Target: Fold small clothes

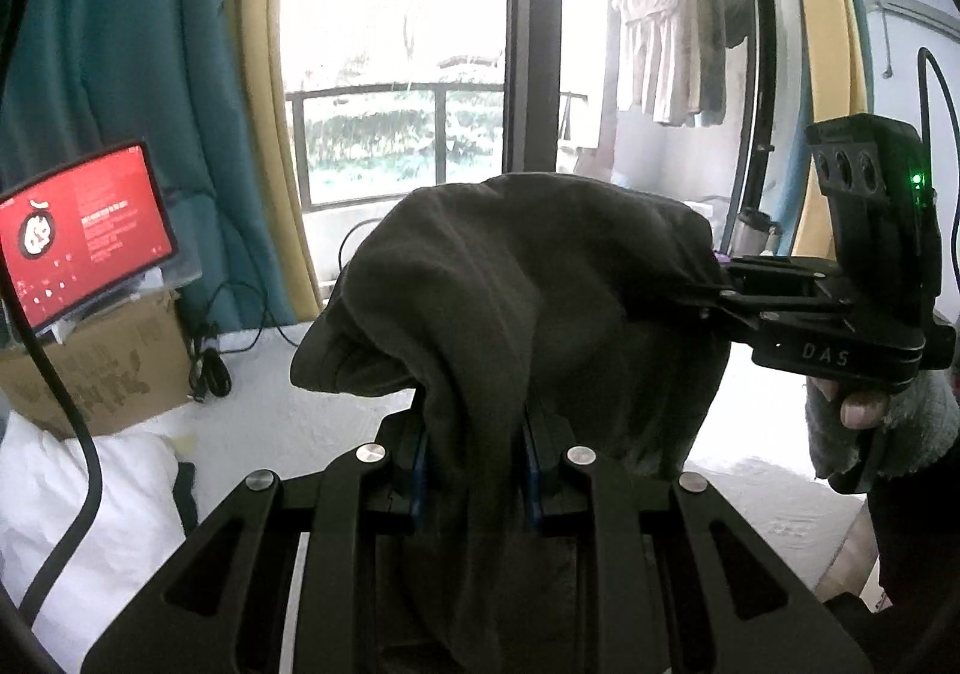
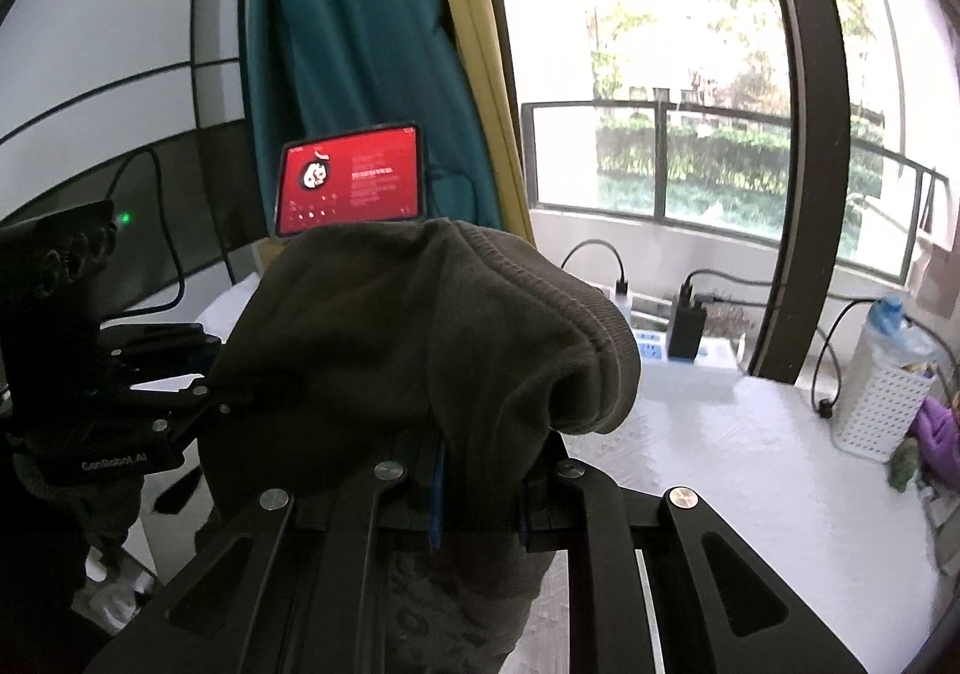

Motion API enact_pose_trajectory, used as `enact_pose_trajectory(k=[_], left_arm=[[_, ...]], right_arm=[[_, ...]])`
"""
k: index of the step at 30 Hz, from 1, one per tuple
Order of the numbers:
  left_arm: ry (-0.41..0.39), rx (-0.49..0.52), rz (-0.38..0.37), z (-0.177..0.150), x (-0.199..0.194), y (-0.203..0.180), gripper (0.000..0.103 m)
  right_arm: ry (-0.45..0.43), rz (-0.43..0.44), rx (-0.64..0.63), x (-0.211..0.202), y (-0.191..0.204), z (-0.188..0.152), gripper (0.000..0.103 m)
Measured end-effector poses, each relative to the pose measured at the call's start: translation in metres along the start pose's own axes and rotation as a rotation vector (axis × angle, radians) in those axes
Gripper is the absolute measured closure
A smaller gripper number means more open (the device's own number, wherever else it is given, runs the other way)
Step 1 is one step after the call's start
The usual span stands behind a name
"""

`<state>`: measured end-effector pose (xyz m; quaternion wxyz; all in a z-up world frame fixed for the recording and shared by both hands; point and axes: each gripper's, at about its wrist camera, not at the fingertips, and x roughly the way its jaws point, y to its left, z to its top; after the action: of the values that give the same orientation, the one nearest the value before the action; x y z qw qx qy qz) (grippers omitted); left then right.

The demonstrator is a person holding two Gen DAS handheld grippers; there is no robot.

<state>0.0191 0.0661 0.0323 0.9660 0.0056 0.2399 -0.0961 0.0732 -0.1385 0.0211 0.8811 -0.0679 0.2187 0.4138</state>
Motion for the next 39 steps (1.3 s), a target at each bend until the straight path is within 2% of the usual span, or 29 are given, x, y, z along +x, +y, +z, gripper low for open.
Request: enact_pose_trajectory(k=[15,25,32,39], left_arm=[[-0.138,0.069,-0.011,0.016,-0.059,-0.021,0.081],[-0.218,0.097,0.0,0.019,-0.1,-0.014,0.081],[-0.261,0.109,0.029,0.009,-0.136,0.0,0.081],[-0.228,0.1,0.083,-0.012,-0.151,0.026,0.081]], right_arm=[[-0.144,-0.048,-0.074,-0.077,0.032,0.023,0.086],[-0.224,-0.055,-0.148,-0.116,0.073,0.039,0.086],[-0.254,-0.029,-0.199,-0.128,0.113,0.047,0.086],[-0.218,0.04,-0.217,-0.113,0.147,0.045,0.086]])
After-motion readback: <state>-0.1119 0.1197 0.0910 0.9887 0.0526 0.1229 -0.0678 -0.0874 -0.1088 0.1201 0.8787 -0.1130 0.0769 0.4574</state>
